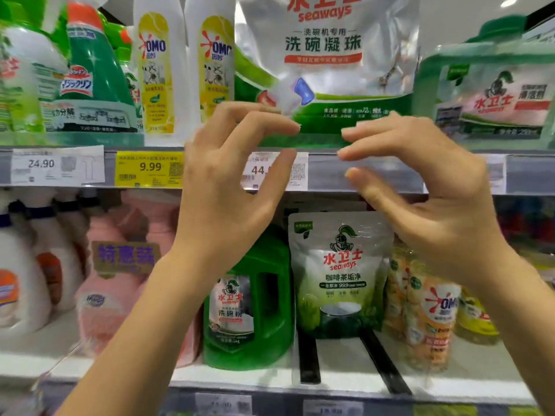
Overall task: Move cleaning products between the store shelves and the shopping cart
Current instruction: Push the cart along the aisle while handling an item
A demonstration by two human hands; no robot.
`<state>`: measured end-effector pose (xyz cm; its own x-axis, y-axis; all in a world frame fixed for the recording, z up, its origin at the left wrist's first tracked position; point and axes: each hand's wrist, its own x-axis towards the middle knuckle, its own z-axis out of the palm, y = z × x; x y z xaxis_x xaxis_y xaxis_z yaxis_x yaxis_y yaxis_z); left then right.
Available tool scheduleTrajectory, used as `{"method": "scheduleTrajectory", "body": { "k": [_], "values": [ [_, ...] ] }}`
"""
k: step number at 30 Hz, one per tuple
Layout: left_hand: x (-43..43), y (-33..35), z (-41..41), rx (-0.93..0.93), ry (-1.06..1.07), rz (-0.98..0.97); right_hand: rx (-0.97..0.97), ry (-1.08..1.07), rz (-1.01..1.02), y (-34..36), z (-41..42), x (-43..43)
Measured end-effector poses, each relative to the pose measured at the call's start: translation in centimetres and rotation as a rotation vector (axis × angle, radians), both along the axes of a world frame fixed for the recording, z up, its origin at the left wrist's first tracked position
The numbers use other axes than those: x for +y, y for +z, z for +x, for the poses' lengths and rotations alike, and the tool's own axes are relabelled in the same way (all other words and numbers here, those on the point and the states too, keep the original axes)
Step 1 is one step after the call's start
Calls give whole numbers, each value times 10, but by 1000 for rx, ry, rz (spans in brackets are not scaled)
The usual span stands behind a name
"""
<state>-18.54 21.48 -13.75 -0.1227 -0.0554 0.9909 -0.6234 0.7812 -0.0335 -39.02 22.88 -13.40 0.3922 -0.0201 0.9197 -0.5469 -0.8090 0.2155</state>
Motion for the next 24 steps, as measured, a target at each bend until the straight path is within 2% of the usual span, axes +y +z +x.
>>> {"method": "scheduleTrajectory", "body": {
  "k": [2, 6, 11, 17, 24],
  "values": [
    [14, -10, -7, 26, -145, 93, -72, 74, 72, -17, 4, 11],
    [39, -36, -16, 74, -333, 404, -244, 326, 380, -47, 19, 26],
    [72, -80, 7, 137, -230, 598, -287, 476, 681, -87, 37, 39],
    [139, -138, 53, 404, -149, 807, -264, 614, 945, -138, 78, 66],
    [251, -174, 131, 568, 113, 821, -137, 791, 1127, -177, 176, 134]
  ]
}}
